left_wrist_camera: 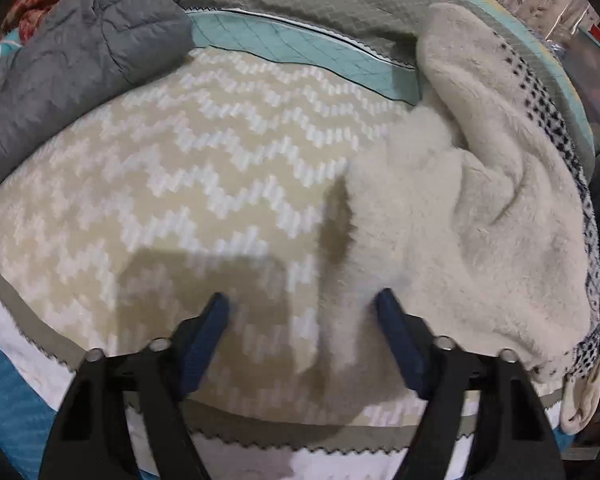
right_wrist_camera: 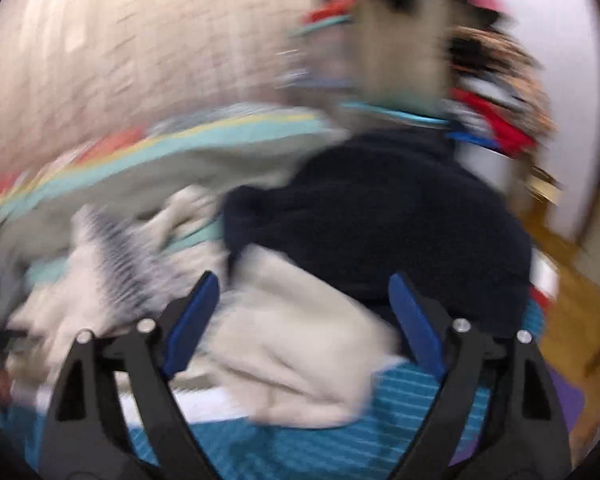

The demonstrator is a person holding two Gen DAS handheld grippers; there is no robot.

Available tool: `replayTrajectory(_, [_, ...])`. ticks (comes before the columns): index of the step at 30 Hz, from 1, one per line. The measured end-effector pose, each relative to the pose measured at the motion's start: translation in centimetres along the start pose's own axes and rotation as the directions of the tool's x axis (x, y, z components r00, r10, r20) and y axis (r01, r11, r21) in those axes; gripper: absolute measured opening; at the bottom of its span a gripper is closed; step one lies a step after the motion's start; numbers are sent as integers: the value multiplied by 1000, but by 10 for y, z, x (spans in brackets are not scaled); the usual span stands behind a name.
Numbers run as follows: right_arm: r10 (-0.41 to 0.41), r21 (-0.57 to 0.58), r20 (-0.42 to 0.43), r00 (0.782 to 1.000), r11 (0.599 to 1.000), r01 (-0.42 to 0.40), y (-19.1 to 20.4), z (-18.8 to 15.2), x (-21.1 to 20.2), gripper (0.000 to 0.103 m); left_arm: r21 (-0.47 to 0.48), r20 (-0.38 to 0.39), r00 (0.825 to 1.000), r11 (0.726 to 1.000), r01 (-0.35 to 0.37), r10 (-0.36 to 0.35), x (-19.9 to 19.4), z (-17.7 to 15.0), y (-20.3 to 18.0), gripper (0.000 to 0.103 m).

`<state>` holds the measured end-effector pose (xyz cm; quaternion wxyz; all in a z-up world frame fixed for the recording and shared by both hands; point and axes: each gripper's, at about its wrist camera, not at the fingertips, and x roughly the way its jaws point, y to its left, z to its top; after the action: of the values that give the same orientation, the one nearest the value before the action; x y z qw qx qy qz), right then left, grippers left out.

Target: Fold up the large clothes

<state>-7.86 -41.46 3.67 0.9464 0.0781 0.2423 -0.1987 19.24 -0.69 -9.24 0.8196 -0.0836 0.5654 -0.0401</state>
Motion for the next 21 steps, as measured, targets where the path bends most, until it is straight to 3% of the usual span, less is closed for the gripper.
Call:
replayTrajectory(2, [88,-81,-12,996,993,-89,26,1,12,89,24,20,999,999,48,-48,-5,-4,-7,57])
replayTrajectory(3, [122,-148,-62,991,980,-130,47,0,29,90,27,9,997,997,74,-74,-5,-6,-11,32])
replayTrajectory(5, [133,-219,-140,981,962,-162,71,-3,63,90,21,17,995,995,101,-102,-15,-12,-13,29])
replayTrajectory(7, [84,-287,-195,977,948,-139,90,-11,105,90,32,71,986,988,150,-152,-40,-15,-10,29])
replayTrajectory(10, [40,-349,-290,956,926,-145,114,-22,151,90,48,176,958,974,222,-227,-98,-17,10,29])
replayTrajectory(13, [68,-411,-272,960,894,-180,148,-23,149,87,57,259,905,940,336,-339,-167,-27,37,26])
replayTrajectory(15, [164,-388,-227,960,889,-243,159,-17,119,87,107,361,853,926,363,-376,-226,-46,55,26])
replayTrajectory(16, [252,-360,-200,947,880,-311,166,-15,91,87,142,406,824,918,370,-395,-253,-60,61,26])
replayTrajectory(18, [389,-333,-173,905,841,-425,174,-19,51,88,242,503,728,884,399,-466,-317,-96,78,26])
replayTrajectory(20, [462,-346,-153,873,803,-486,189,-31,22,96,276,556,701,895,350,-446,-348,-121,87,26])
replayTrajectory(21, [489,-384,-167,856,767,-514,205,-42,10,97,272,556,713,904,330,-427,-353,-127,90,26])
